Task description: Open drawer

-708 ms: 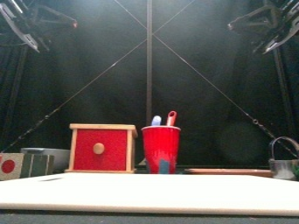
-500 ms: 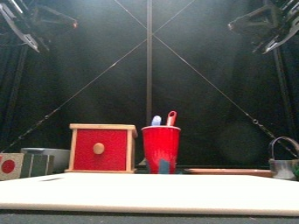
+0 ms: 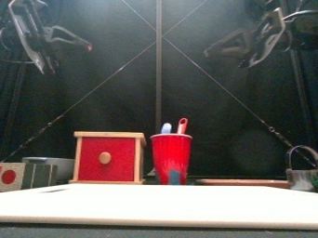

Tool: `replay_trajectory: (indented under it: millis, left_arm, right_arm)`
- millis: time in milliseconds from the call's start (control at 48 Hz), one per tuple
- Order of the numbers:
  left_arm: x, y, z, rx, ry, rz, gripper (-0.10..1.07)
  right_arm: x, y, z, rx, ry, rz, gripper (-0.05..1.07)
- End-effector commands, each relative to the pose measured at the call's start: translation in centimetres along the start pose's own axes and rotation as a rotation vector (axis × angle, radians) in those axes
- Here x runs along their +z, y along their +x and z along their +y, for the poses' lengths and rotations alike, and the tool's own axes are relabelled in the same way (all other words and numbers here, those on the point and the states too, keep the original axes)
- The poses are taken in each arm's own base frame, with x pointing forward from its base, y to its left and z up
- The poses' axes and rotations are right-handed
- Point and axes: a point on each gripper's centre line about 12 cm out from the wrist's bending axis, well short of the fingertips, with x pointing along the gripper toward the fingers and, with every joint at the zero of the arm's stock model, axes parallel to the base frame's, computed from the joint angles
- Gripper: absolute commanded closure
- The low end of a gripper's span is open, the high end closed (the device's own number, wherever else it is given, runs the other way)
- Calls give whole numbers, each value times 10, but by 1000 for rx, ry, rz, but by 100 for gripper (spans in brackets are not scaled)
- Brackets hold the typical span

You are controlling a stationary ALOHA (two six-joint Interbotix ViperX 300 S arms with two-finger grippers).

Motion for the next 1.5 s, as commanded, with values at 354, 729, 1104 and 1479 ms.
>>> replay_trajectory:
  millis: [354,729,1104,1479]
  left_arm:
    - [-44,16,36,276,-379,100,97]
    - [-68,29,43,350,-473,167,92]
    - [-75,33,42,366,-551,196,88]
    - [-78,38,42,382,-611,194,69]
  right_arm:
    - [-38,139,-39,-47,-33,25,101]
    - [-64,198,-56,-30,-104,33,101]
    - [-89,212,-72,-57,-97,105,101]
    - [-115,212,-69,-49,-90,207,101]
